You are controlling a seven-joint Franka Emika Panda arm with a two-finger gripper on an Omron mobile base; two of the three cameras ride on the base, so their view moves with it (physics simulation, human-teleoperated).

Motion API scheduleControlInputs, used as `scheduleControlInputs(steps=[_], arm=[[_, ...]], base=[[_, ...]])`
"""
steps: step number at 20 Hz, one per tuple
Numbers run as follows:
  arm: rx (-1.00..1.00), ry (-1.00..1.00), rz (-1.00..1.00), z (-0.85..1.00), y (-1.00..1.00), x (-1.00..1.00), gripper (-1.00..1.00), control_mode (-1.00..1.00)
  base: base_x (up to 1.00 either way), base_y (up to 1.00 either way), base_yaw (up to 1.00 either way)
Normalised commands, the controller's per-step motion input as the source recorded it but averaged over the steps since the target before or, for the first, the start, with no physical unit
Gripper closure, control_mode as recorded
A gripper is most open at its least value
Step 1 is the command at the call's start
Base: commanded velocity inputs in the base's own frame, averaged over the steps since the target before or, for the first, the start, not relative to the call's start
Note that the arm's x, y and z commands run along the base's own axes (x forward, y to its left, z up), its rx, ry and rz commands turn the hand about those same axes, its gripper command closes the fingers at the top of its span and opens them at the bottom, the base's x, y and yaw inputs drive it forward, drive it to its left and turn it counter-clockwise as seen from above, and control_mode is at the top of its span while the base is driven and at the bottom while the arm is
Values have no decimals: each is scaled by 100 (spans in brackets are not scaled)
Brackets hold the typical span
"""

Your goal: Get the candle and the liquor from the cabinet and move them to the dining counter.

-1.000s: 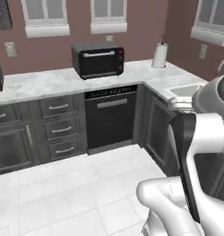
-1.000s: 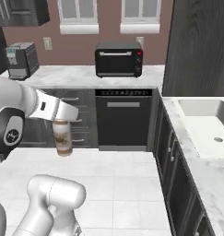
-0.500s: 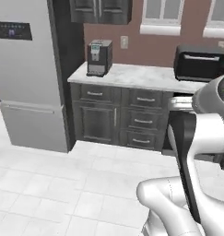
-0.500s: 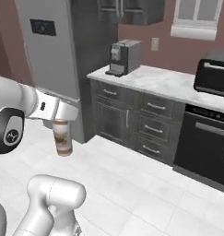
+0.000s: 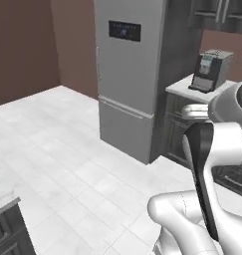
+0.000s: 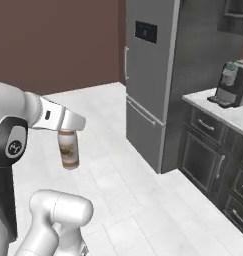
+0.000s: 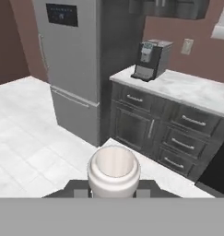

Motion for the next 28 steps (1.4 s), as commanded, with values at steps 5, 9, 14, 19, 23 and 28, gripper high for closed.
scheduleControlInputs(steps=[5,9,14,19,23,28], arm=[[0,0,0,0,0,0,100,100],[0,0,0,0,0,0,100,100],[0,0,0,0,0,0,100,100],[0,0,0,0,0,0,100,100],[0,0,0,0,0,0,100,100],[0,0,0,0,0,0,100,100]], base=[[62,0,85],[52,-3,84],[52,-24,75],[40,-61,61],[57,-99,17],[73,-100,10]])
